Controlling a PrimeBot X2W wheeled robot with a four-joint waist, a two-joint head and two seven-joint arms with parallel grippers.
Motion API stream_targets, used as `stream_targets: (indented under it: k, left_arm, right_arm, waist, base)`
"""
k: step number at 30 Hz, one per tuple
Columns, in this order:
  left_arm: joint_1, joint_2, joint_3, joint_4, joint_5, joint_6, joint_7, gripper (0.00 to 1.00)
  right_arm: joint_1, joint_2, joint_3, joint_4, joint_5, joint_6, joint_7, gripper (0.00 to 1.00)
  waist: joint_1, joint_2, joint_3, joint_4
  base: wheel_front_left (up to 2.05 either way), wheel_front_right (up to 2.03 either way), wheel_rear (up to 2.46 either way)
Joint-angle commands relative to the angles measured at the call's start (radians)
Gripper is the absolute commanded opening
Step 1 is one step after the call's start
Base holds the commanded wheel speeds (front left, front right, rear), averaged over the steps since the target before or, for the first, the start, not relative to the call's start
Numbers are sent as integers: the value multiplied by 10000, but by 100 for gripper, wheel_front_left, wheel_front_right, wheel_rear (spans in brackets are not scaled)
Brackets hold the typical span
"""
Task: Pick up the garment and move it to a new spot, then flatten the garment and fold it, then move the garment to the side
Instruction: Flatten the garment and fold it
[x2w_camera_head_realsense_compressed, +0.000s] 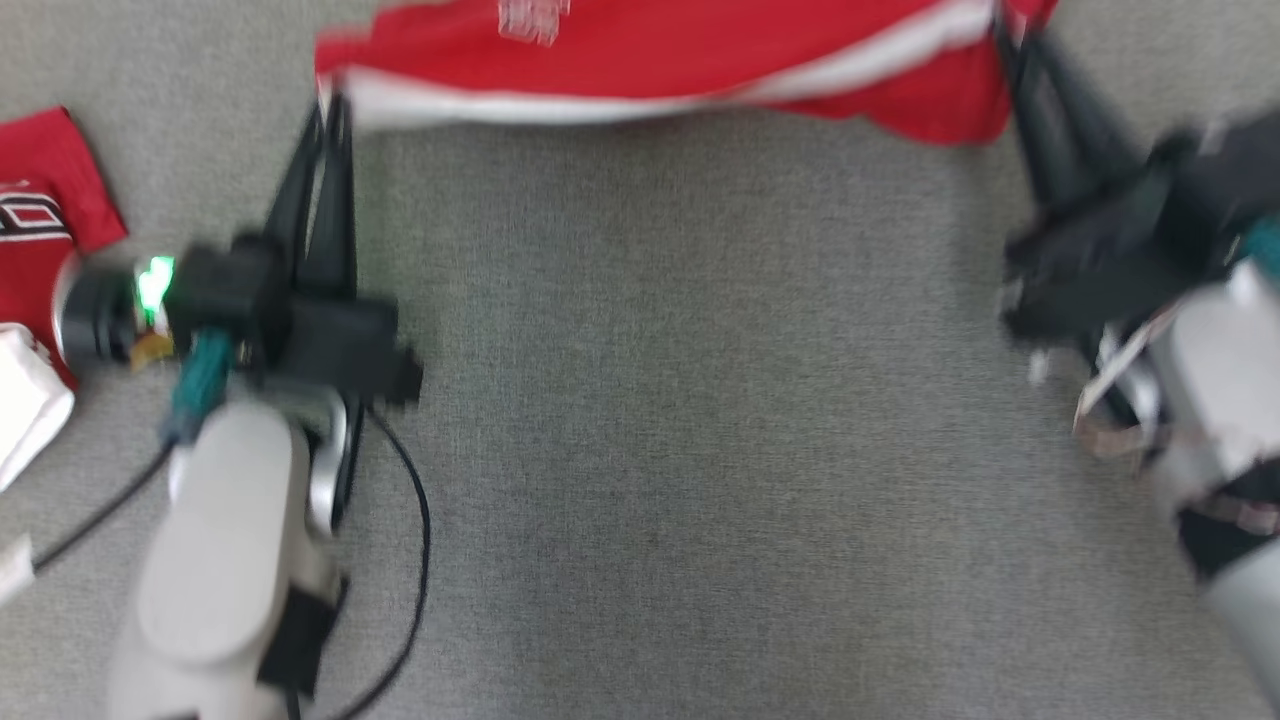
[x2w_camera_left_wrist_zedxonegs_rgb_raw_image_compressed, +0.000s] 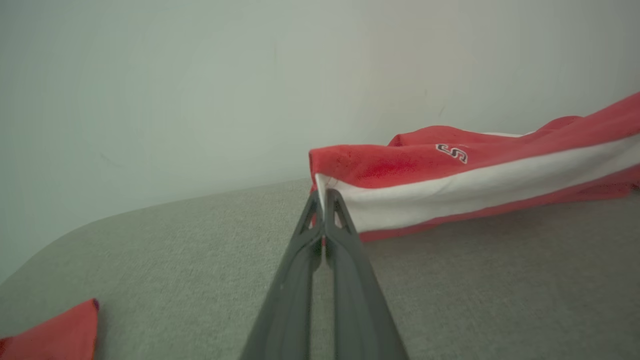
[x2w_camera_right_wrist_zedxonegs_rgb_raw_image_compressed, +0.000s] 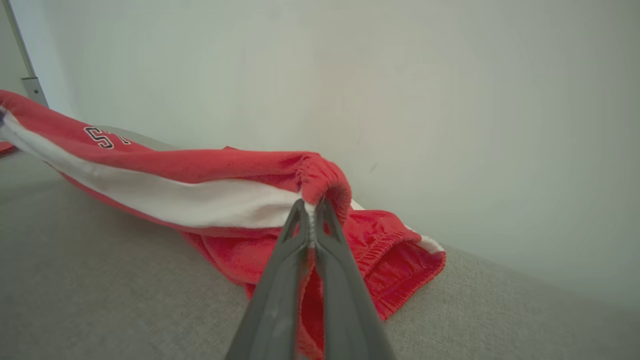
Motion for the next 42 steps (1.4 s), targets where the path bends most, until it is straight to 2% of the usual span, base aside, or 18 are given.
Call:
stream_targets:
  k: [1,4,14,24,29,36,42]
  left_arm:
    - [255,-82,93,-17,-70,39,-34,0]
    - [1341,-258,517,10,-235,-98,-34,0]
    - [4151,-556,1508,423,-373,-672,-34,0]
    - [6715,-754,1565,836,-492,-850,-34,0]
    - [7629,-811,1754,762,-742,-858,-34,0]
    - [8490,-885,1502,1009,-865,-863,-34,0]
    - [8802,-900,1650,935,-937,-864,-34,0]
  right_arm:
    - [278,46,39,-113,-9,-23,-3,0]
    - [1578,298,-439,-348,154,-23,-2,0]
    - [4639,965,-648,-575,266,-23,-2,0]
    - [7165,1047,104,399,375,-23,-2,0]
    - [7958,960,512,765,387,-24,-2,0]
    - [8894,1123,1185,1149,565,-24,-2,0]
    - [8085,1628,1609,2480,857,-24,-1,0]
  waist:
    - [0,-1,-614,-365]
    - [0,-1,-1220,-528]
    - [0,-1,-3121,-933]
    - [0,-1,-5083,-981]
    - [0,-1,-5513,-1045]
    - [0,-1,-5875,-964]
    - [0,-1,-5899,-1004]
  base:
    - [0,0,0]
    - [0,0,0]
    - [0,0,0]
    - [0,0,0]
    - [0,0,0]
    - [0,0,0]
    - [0,0,0]
